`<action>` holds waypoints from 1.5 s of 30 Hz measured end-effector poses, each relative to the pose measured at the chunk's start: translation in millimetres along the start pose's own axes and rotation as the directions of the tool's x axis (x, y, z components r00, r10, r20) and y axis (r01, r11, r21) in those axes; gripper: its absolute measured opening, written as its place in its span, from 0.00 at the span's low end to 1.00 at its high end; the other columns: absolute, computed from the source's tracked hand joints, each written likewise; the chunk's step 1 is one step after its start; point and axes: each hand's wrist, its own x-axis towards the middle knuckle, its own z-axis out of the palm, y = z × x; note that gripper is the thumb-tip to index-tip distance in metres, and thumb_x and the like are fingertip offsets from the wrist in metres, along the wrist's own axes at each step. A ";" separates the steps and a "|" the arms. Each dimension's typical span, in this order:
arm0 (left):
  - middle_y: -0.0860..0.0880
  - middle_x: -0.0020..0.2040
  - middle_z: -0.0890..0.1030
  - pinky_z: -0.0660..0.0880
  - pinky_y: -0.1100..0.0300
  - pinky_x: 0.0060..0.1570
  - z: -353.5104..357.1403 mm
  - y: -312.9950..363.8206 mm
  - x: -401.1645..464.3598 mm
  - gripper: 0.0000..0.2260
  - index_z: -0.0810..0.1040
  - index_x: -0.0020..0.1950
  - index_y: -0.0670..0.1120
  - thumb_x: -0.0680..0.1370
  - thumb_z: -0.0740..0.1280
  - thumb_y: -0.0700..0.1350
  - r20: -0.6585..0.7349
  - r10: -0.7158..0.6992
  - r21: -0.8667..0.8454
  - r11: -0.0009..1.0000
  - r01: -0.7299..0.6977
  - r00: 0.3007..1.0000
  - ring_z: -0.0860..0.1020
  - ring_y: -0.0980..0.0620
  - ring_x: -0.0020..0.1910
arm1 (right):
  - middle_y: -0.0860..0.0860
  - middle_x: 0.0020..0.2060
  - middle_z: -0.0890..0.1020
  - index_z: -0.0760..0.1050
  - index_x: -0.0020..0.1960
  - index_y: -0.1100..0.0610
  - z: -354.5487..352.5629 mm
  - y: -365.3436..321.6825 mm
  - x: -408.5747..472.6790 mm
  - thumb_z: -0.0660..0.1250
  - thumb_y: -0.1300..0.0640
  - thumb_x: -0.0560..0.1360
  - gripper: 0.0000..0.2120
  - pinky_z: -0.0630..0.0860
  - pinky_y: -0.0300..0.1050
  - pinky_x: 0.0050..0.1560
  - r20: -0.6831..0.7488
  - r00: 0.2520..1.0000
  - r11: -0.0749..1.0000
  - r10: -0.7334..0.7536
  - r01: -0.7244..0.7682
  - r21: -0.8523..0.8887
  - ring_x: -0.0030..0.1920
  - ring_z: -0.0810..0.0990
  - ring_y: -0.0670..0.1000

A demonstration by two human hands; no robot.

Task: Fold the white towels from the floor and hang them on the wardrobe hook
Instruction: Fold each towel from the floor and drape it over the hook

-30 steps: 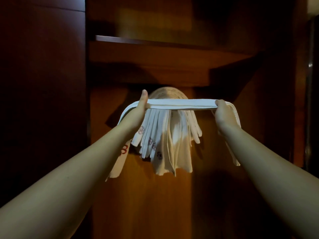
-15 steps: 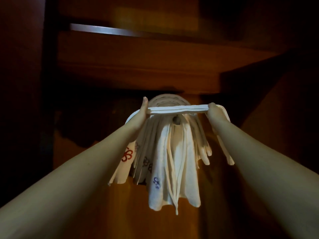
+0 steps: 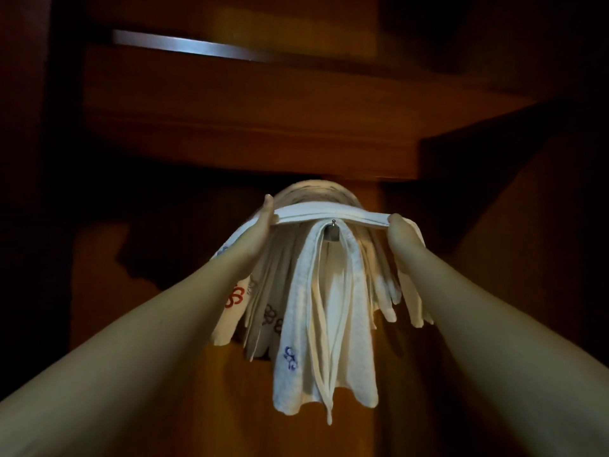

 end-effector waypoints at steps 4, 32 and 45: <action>0.45 0.59 0.81 0.74 0.62 0.47 19.7 -8.4 -12.7 0.33 0.74 0.70 0.47 0.79 0.52 0.70 -0.044 -0.043 -0.075 0.996 0.039 0.998 0.79 0.52 0.53 | 0.54 0.43 0.82 0.80 0.53 0.54 -9.4 16.8 -4.3 0.56 0.43 0.79 0.20 0.72 0.47 0.45 -0.068 0.997 0.999 0.045 -0.045 0.002 0.44 0.80 0.54; 0.36 0.76 0.67 0.54 0.46 0.78 30.4 -146.9 -174.4 0.40 0.64 0.76 0.33 0.83 0.43 0.66 0.070 -0.711 -0.251 0.666 0.702 0.700 0.64 0.40 0.77 | 0.60 0.75 0.70 0.72 0.73 0.60 -16.9 104.2 -123.4 0.43 0.37 0.85 0.34 0.63 0.54 0.74 0.222 0.933 0.868 0.285 -0.152 -0.473 0.74 0.69 0.59; 0.43 0.70 0.76 0.71 0.53 0.61 -3.5 -86.8 -285.4 0.21 0.74 0.72 0.44 0.84 0.60 0.54 -0.019 -0.345 0.424 0.848 0.320 0.939 0.75 0.42 0.67 | 0.58 0.72 0.74 0.73 0.72 0.57 -88.2 95.2 -279.4 0.53 0.43 0.85 0.25 0.69 0.52 0.69 0.326 0.918 0.675 0.225 0.094 -0.732 0.71 0.73 0.57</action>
